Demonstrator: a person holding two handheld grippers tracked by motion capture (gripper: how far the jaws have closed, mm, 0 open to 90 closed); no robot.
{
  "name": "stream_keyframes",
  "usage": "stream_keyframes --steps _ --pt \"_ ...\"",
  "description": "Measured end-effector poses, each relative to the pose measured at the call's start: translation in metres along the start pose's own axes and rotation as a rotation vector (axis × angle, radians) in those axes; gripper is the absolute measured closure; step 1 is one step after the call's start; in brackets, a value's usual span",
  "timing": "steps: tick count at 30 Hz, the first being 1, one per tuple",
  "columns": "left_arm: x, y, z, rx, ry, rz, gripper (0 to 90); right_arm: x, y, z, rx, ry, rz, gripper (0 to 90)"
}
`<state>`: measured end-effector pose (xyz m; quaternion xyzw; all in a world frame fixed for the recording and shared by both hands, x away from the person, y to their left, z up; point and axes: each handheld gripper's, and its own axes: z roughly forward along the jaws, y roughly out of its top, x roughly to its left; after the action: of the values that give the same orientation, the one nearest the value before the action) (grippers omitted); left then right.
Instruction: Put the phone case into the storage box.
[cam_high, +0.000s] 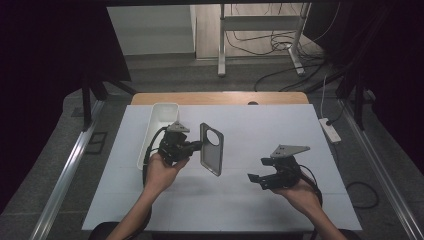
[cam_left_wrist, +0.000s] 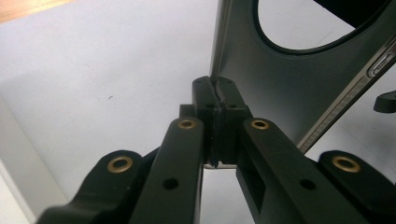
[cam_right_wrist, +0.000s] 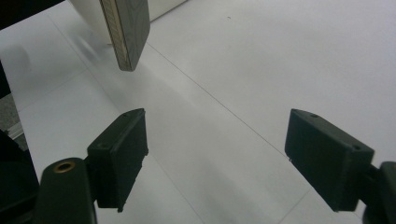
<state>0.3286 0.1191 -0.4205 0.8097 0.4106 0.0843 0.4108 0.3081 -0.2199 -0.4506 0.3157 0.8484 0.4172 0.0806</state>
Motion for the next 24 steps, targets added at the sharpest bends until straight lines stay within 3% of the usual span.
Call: stream_keyframes --steps 11,24 --pt "0.006 0.004 -0.005 0.005 0.002 0.0 88.9 -0.003 -0.003 -0.006 0.019 -0.021 -0.007 15.3" --pt "0.015 0.014 -0.011 0.005 0.003 -0.003 88.9 -0.007 -0.009 -0.017 0.036 -0.026 0.021 10.5"
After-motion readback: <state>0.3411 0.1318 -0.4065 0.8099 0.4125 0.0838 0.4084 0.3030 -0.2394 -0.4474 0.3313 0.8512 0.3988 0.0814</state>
